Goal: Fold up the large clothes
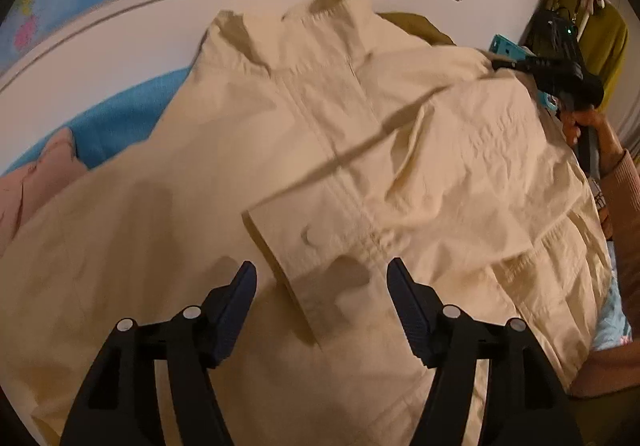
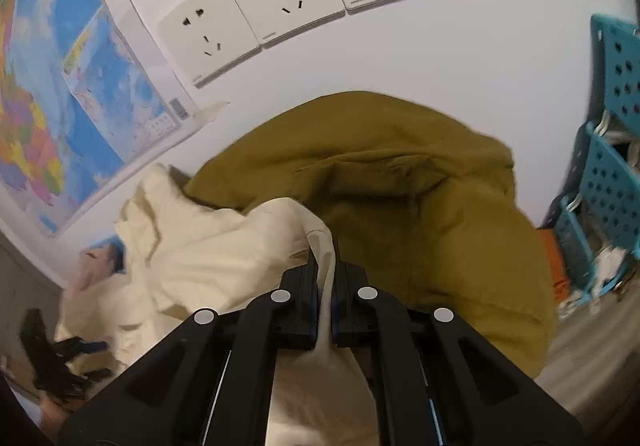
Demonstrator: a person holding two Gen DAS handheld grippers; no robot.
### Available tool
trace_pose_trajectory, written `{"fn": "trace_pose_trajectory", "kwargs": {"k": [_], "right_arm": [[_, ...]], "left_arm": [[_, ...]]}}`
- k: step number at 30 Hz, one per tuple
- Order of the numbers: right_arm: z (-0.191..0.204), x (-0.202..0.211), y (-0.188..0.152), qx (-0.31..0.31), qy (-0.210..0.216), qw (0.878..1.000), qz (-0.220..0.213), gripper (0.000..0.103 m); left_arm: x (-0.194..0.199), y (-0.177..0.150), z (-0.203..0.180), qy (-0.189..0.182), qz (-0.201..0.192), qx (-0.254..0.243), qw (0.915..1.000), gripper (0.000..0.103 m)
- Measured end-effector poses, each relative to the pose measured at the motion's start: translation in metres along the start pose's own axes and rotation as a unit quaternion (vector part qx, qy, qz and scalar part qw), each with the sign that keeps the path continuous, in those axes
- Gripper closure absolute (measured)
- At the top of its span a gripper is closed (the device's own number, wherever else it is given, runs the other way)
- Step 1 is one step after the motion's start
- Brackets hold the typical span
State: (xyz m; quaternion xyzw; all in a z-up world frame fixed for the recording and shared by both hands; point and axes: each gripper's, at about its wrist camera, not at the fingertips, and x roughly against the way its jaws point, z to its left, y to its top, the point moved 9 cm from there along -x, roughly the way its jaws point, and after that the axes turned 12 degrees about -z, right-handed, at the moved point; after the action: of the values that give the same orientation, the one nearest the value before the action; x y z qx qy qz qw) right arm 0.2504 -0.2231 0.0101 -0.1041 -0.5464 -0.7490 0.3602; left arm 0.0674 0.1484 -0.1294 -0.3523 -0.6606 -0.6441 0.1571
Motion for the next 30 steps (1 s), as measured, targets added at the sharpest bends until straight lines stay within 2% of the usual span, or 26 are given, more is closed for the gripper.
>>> {"fn": "trace_pose_trajectory", "kwargs": {"k": [2,3,4,5,6,8,12,14,16,18,19,21,22,24,25,27,29,30], "right_arm": [[-0.001,-0.001,-0.005,0.024,-0.027,0.999,0.018,0.090],[0.001,0.008,-0.002,0.030,-0.034,0.999,0.005,0.086],[0.005,0.015,0.001,0.033,-0.036,0.999,-0.008,0.062],[0.017,0.033,0.007,0.055,-0.033,0.997,-0.035,0.043],[0.033,0.044,0.009,0.085,-0.025,0.994,-0.057,0.042],[0.069,0.058,-0.001,0.145,0.008,0.988,-0.056,0.043],[0.135,0.056,-0.055,0.236,0.081,0.968,0.003,0.045],[0.161,0.040,-0.092,0.277,0.108,0.954,0.043,0.047],[0.174,0.022,-0.121,0.299,0.119,0.944,0.077,0.050],[0.177,-0.001,-0.147,0.331,0.103,0.932,0.107,0.052],[0.174,-0.007,-0.152,0.337,0.094,0.930,0.113,0.052],[0.164,-0.022,-0.159,0.312,0.081,0.937,0.135,0.055],[0.159,-0.026,-0.157,0.300,0.071,0.941,0.141,0.060],[0.158,-0.023,-0.153,0.284,0.066,0.946,0.141,0.058],[0.161,-0.018,-0.150,0.279,0.069,0.948,0.137,0.053],[0.183,0.000,-0.144,0.269,0.111,0.949,0.122,0.049],[0.215,0.021,-0.146,0.265,0.169,0.942,0.113,0.041],[0.234,0.031,-0.152,0.263,0.208,0.935,0.116,0.040]], "left_arm": [[-0.012,0.004,0.001,0.008,0.012,0.003,0.9999,0.040],[-0.016,0.006,-0.002,0.006,0.019,0.007,0.9998,0.043],[-0.020,0.004,-0.002,0.009,0.024,0.009,0.9996,0.044],[-0.023,0.004,-0.001,0.011,0.027,0.008,0.9995,0.044],[-0.025,0.003,-0.001,0.012,0.028,0.009,0.9995,0.044],[-0.027,0.004,0.000,0.014,0.028,0.011,0.9995,0.044],[-0.011,0.010,0.000,0.020,0.005,0.010,0.9997,0.044],[0.007,0.013,0.003,0.030,-0.014,0.000,0.9994,0.044],[0.034,0.012,0.013,0.052,-0.034,-0.006,0.9980,0.043],[0.059,0.011,0.027,0.076,-0.048,-0.006,0.9959,0.041],[0.069,0.010,0.033,0.086,-0.054,-0.005,0.9948,0.041],[0.103,0.007,0.056,0.119,-0.071,0.003,0.9903,0.038],[0.110,0.006,0.062,0.131,-0.074,0.005,0.9886,0.037],[0.137,-0.002,0.086,0.168,-0.082,0.016,0.9823,0.036],[0.151,-0.008,0.101,0.189,-0.083,0.023,0.9782,0.036],[0.170,-0.020,0.125,0.214,-0.083,0.036,0.9726,0.034],[0.182,-0.034,0.142,0.233,-0.078,0.055,0.9677,0.034],[0.187,-0.042,0.150,0.239,-0.073,0.064,0.9661,0.034]]}}
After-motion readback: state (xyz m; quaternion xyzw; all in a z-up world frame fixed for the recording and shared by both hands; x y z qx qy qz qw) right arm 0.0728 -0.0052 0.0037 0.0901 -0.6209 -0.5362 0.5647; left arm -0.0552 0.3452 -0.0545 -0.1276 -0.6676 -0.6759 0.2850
